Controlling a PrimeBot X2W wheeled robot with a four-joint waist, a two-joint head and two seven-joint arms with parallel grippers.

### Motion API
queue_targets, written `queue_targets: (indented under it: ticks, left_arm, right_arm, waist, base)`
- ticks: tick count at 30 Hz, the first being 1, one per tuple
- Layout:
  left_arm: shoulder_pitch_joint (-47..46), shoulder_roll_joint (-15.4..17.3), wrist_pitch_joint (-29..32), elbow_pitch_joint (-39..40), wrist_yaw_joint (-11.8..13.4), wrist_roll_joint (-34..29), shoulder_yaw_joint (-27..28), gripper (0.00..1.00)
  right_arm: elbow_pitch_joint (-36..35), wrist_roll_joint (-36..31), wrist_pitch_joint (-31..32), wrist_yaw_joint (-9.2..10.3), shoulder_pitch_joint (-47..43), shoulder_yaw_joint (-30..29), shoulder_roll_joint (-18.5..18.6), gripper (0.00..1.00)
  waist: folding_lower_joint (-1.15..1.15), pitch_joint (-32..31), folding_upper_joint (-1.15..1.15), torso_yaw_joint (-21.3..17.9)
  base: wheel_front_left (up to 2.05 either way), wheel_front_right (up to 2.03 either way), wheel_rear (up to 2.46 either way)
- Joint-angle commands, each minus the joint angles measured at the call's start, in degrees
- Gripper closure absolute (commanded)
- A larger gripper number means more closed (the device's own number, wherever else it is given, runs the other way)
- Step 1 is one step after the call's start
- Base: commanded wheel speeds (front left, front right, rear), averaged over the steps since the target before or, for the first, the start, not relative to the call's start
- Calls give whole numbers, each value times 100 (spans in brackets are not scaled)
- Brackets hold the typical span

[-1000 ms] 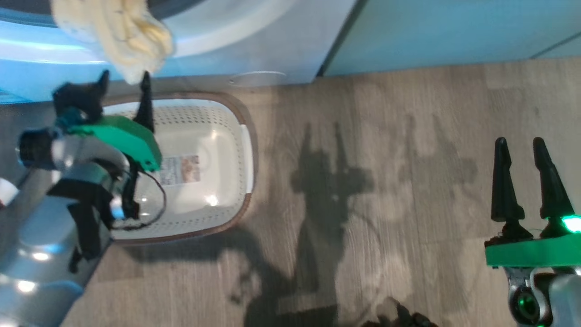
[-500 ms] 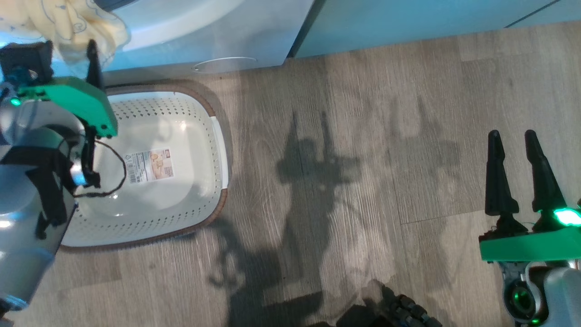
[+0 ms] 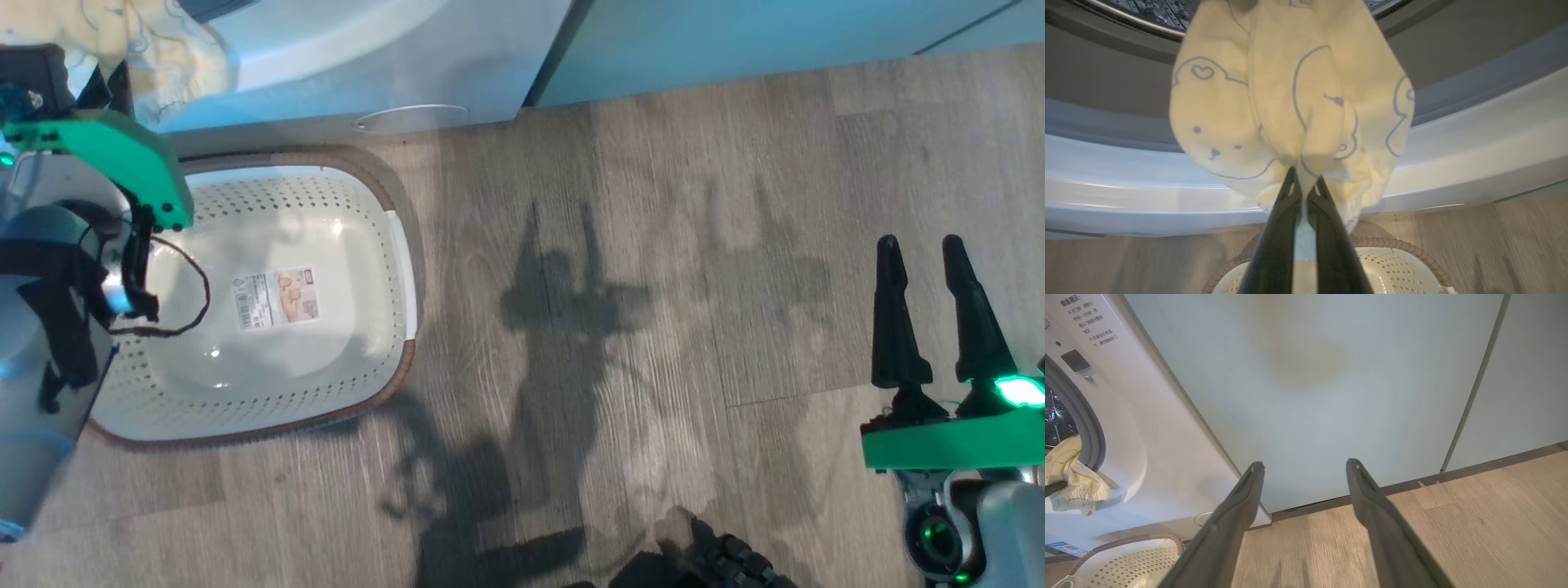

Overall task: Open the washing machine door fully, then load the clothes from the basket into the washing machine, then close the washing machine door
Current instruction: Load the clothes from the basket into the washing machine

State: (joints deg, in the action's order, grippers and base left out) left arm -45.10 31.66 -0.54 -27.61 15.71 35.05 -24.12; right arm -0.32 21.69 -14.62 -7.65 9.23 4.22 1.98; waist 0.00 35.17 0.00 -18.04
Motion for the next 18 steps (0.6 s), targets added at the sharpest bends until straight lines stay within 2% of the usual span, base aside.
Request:
queue_targets:
  ticks: [1, 10, 18]
  left_arm:
    - [-210, 344, 82, 220, -14, 37, 212, 100]
    - [-307, 1039, 1425, 1446, 106, 77, 151, 100]
    - [-710, 1655, 2127, 2224, 255, -39, 291, 100]
  right_arm:
    - [-132, 37, -38, 16, 9, 77, 89, 0]
    - [-83, 76, -38, 16, -14, 199, 89, 0]
    - [-99, 74, -38, 16, 71, 274, 89, 0]
  waist:
    - [0, -16, 0, 26]
    - [0, -116, 0, 81]
    - [0, -63, 0, -79]
  base:
    - [0, 0, 0]
    - [0, 0, 0]
    - [0, 0, 0]
